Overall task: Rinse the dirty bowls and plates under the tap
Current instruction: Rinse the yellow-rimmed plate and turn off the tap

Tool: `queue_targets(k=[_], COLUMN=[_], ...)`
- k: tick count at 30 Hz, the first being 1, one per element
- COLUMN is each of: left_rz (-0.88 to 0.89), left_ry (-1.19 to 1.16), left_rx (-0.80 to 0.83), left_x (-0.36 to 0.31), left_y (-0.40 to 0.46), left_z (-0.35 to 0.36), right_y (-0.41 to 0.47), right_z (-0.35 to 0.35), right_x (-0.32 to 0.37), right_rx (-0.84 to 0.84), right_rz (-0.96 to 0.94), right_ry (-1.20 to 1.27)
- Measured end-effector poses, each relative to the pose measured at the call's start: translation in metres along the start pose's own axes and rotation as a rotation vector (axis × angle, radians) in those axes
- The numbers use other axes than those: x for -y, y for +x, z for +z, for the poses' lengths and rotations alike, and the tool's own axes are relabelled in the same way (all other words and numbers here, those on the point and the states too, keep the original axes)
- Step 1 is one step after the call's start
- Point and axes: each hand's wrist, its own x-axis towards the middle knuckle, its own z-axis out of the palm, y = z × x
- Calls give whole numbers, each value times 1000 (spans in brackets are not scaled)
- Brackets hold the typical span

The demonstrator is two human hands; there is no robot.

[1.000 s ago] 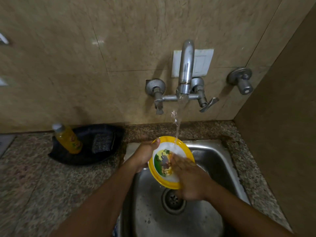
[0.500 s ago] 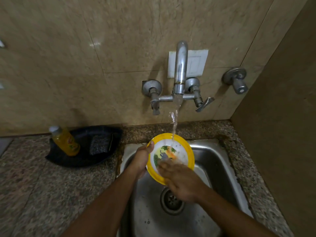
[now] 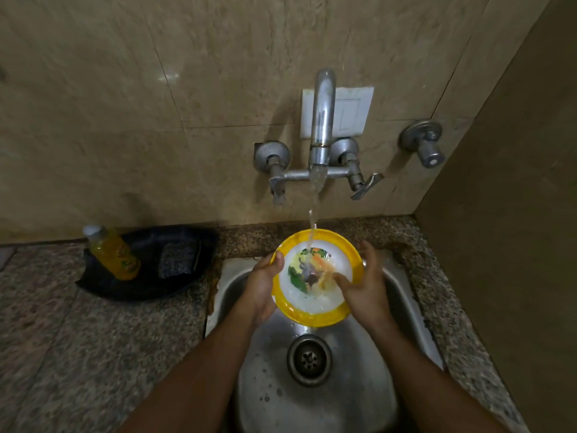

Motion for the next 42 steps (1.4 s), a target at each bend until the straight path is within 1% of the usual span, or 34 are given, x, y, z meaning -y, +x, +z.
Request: queue_targets(k=[2,3,7,10,13,17,18,20,21,22,23,24,26,29,31,34,35,36,38,39,40,42], left_rz=[34,64,282,367,411,349,317,226,123,-33,-193,-282,-260,-187,-147,-104,-97,-68,17,59,105,180], left_ry=[70,137,479,653,706,552,496,356,214,42,-106,-204,-251,-149,-38,169,256,328,388,439,523,718], left_rx=[33,46,117,79,22,1,-23,-139,-209,-241,-222,-202,-227,-280,-275,-307,-316,-316,-307,-328,-363,-429], left_x=[-3,-4,-9,-9,-5,-9,-11,-12,-14,-16,-17,-18,-18,-17,-16,-8,-12,-16,-20,-19,-18,-19], left_y=[-6,-7,-12,-18,-19,-25,-27,-28,-29,-30,-31,-33,-32,-23,-17,-4,-6,-11,-20,-22,-25,-30], left_z=[-1,-5,-21,-24,-23,-10,-1,11,14,19,22,26,30,33,31,25,31,38,52,54,54,52], right_y=[5,5,-3,-11,-16,-17,-16,-16,-19,-23,-28,-33,-42,-54,-55,-41,-36,-33,-30,-28,-25,-22], right_z=[1,0,0,8,12,10,9,9,10,11,12,12,9,-2,-10,-12,-9,-2,10,13,15,20], right_x=[0,-1,1,3,-1,-9,-11,-13,-12,-12,-11,-11,-11,-17,-24,-22,-16,-8,9,14,17,25], right_rx=[47,30,-25,-39,-67,-76,-99,-145,-144,-126,-105,-78,22,245,302,175,145,145,206,233,235,161], right_rz=[70,62,-92,-138,-177,-154,-143,-175,-211,-253,-304,-361,-450,-502,-475,-364,-376,-430,-584,-642,-636,-475], right_ry=[152,142,120,154,112,3,-11,-49,-98,-159,-223,-280,-328,-287,-236,-231,-271,-331,-451,-494,-503,-424])
